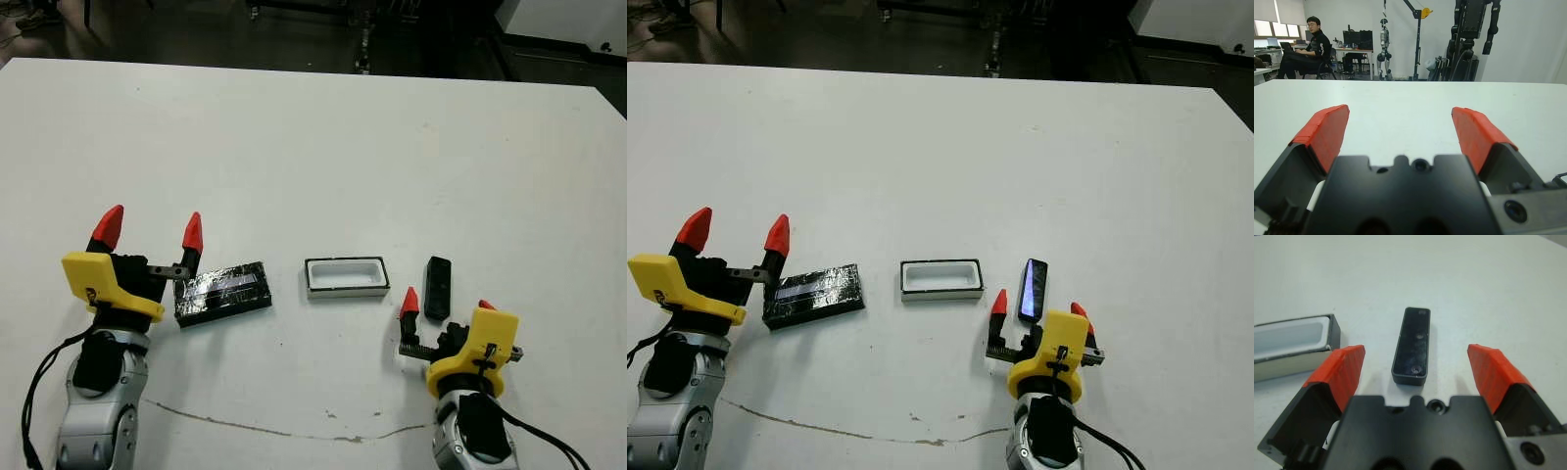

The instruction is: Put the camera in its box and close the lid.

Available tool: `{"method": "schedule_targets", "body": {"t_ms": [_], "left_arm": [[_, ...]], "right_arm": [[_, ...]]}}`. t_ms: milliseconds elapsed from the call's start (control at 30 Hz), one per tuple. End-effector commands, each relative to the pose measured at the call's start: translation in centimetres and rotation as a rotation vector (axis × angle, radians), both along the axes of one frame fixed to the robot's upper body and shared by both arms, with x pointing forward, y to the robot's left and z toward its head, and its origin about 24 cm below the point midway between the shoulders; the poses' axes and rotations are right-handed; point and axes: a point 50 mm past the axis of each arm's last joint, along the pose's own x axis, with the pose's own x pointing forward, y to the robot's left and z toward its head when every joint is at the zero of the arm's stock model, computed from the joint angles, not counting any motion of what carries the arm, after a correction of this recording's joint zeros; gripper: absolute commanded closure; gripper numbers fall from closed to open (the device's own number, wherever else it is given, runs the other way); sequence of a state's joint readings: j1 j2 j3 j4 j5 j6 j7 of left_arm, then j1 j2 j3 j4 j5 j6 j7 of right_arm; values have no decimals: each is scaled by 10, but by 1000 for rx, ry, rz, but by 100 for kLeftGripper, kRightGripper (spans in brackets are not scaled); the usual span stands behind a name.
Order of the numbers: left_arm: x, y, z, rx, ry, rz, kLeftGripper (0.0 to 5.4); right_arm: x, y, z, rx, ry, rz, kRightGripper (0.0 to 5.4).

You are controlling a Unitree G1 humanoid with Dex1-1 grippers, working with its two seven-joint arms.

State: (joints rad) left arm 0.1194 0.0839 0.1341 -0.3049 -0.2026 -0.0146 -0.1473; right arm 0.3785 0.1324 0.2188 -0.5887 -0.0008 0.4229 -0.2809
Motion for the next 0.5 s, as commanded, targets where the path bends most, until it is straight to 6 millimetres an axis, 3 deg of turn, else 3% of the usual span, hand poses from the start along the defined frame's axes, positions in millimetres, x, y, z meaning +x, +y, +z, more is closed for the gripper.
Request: {"method": "schedule_targets", "body": {"t_ms": [33, 500], "left_arm": [[-1, 2, -2, 5, 22, -11, 4], [-1, 2, -2, -5, 24, -17, 4]], "right_arm": [[2, 6, 1, 39, 20, -22, 0], [3, 9, 1, 46, 58, -14, 0]]}}
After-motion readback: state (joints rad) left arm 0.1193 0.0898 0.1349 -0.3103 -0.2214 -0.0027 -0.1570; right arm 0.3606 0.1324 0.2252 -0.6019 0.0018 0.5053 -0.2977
